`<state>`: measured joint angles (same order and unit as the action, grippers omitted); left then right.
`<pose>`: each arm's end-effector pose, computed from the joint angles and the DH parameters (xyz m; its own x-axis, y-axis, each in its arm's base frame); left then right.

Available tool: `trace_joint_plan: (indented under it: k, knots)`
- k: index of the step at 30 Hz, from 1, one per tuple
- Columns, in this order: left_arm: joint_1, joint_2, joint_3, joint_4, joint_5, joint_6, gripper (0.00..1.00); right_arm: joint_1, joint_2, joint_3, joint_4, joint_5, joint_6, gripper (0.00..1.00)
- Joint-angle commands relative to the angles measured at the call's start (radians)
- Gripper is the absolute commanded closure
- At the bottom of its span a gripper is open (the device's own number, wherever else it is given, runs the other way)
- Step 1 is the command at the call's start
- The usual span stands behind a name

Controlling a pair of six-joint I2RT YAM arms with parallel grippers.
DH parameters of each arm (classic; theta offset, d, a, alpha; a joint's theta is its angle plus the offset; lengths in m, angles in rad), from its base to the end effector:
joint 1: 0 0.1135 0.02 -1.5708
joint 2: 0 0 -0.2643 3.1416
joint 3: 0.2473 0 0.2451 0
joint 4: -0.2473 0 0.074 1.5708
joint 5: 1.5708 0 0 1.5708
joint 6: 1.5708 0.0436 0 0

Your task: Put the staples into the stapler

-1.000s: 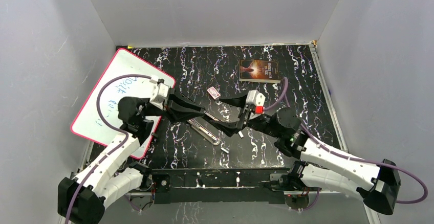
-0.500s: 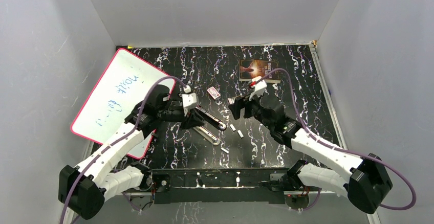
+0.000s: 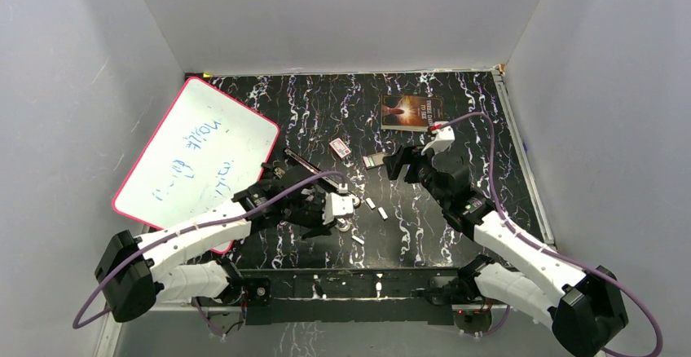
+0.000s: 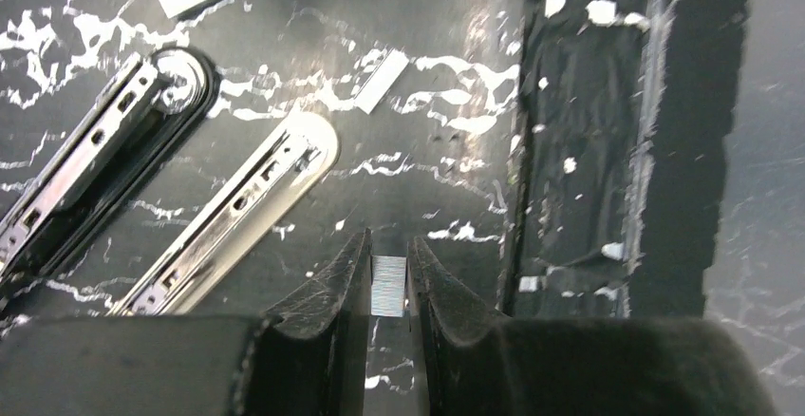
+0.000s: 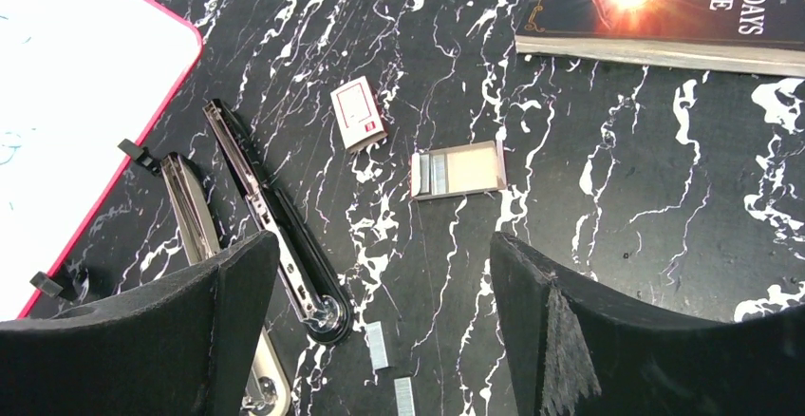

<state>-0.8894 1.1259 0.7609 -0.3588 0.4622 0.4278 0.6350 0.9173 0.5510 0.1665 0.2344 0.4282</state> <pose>0.1325 -0.1943 0.2484 -0.0038 0.5942 -0.8043 0.9971 0.0635 0.0422 0.1805 0.1204 0.2711 -0.3088 0.2741 -0.9108 -0.2918 0.8841 0.3650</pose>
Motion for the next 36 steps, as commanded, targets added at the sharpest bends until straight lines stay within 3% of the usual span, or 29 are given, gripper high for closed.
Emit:
trace_joint_plan:
  k: [1,9,20,28,36]
  knots:
    - [-0.012,0.011,-0.008,-0.104,-0.164,0.117,1.0,-0.004,-0.012,-0.012,0.035,-0.003,0.018,0.11]
    - [-0.012,0.202,0.027,-0.186,-0.195,0.307,1.0,-0.005,0.003,-0.001,0.039,-0.058,-0.025,0.11]
    - [-0.01,0.288,0.013,-0.158,-0.236,0.347,0.99,-0.005,0.015,-0.003,0.036,-0.091,-0.041,0.11]
    - [-0.01,0.319,-0.005,-0.132,-0.199,0.331,0.79,-0.006,0.035,-0.008,0.056,-0.127,-0.054,0.11]
    - [-0.009,0.318,-0.012,-0.108,-0.206,0.284,0.66,-0.006,0.018,-0.034,0.059,-0.051,-0.042,0.1]
